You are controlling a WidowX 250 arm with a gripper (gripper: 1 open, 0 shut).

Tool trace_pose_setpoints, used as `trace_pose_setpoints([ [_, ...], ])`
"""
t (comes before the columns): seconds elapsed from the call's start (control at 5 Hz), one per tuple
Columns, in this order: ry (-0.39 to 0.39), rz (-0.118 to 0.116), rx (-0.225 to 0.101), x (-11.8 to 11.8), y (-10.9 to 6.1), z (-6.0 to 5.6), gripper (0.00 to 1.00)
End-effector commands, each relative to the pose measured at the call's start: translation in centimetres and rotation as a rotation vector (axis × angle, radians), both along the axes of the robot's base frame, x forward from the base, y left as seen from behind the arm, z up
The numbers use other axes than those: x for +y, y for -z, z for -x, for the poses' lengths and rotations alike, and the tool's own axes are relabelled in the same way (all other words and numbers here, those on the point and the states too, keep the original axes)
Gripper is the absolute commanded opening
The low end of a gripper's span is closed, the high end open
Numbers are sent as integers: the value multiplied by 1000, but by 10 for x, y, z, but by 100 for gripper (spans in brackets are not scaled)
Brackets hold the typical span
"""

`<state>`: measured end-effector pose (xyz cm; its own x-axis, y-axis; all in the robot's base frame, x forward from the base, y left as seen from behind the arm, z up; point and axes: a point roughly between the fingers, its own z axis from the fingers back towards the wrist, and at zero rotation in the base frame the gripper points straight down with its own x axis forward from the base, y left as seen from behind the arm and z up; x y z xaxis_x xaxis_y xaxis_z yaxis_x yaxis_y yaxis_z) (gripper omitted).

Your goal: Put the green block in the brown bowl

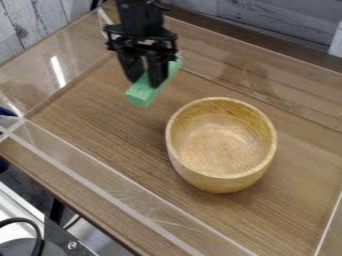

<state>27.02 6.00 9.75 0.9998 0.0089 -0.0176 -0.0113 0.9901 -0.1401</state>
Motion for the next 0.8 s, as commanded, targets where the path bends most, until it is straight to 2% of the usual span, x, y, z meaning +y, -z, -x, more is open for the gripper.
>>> trace_pose_setpoints([
  [0.0,52,-13,-68,-29,-17,-7,0],
  [0.2,103,-8,-66,-55,-13,-7,0],
  [0.6,174,-5,-44,-82,1,-2,0],
])
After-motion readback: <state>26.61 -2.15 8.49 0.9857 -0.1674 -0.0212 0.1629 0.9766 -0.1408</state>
